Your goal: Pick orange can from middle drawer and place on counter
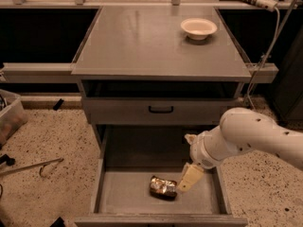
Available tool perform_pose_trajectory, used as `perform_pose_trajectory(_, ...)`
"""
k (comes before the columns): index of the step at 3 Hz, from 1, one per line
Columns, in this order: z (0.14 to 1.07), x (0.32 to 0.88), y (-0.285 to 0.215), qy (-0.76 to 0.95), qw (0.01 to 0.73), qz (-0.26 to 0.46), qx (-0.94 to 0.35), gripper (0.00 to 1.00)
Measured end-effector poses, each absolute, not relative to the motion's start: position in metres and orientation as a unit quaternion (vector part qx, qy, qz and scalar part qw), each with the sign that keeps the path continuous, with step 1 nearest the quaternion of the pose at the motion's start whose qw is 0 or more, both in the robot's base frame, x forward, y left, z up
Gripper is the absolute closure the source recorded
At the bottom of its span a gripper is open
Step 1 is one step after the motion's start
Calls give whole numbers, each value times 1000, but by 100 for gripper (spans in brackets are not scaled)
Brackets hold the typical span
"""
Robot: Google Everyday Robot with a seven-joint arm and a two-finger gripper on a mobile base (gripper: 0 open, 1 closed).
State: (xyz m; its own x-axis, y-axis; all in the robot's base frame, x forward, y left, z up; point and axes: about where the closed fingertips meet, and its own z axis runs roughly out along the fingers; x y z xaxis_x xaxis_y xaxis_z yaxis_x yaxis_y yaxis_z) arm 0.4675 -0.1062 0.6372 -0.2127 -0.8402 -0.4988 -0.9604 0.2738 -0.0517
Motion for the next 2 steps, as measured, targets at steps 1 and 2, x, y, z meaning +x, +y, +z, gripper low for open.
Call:
perform_pose_trajectory(1,588,459,-91,769,218,146,-583,0)
perform_pose_trajectory(2,541,485,-71,768,243,138,-576,0)
